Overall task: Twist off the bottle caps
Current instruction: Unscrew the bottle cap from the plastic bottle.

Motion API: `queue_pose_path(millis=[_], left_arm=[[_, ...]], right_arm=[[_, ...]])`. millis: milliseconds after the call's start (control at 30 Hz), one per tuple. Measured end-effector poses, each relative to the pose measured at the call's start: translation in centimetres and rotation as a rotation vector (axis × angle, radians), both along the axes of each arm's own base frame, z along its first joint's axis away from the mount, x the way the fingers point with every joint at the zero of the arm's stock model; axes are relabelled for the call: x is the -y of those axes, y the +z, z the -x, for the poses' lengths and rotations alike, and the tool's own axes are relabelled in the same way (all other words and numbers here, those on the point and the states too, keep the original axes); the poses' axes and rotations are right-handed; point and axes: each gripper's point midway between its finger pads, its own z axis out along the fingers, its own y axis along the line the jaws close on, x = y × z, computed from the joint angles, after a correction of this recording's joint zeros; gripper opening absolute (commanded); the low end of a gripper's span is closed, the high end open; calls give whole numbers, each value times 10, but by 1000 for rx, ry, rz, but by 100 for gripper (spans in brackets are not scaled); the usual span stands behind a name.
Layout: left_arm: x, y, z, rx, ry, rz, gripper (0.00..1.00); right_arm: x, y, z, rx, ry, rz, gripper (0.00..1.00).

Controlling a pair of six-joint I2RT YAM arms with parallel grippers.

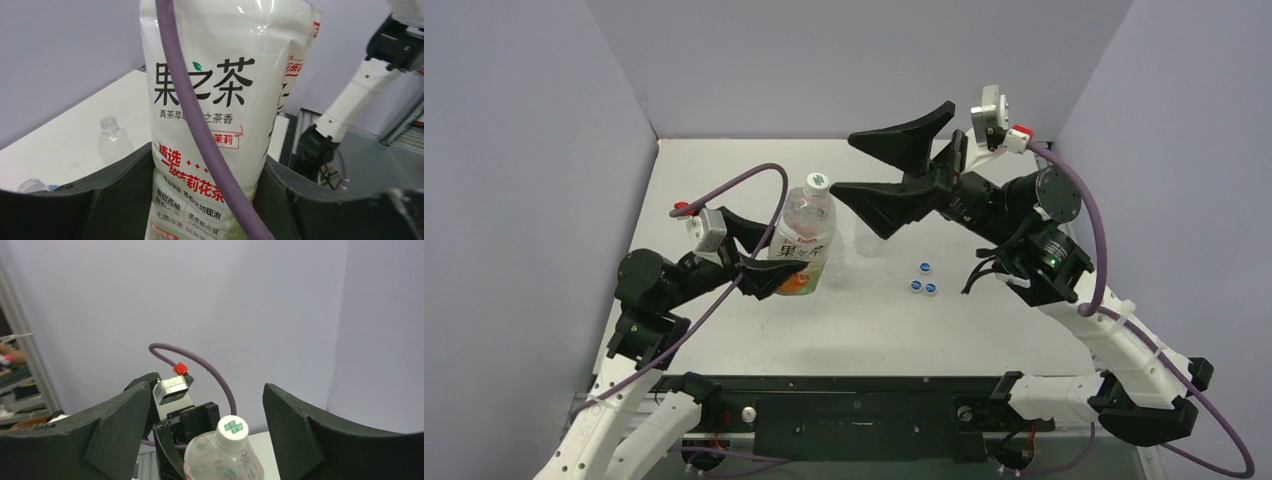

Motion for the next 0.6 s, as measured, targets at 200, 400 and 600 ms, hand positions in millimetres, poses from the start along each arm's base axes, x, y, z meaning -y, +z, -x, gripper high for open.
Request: queue_pose_path(millis=[200,400,600], left_arm=[[-14,-3,-38,44,207,-19,0],[-27,-9,-58,84,331,-50,0],[-35,-12,-66,110,395,-73,0]], right_arm=[[-17,16,-35,-130,-281,44,73],[-35,-39,-86,-276,-482,191,73],[-57,-76,-104,-344,-518,273,72]])
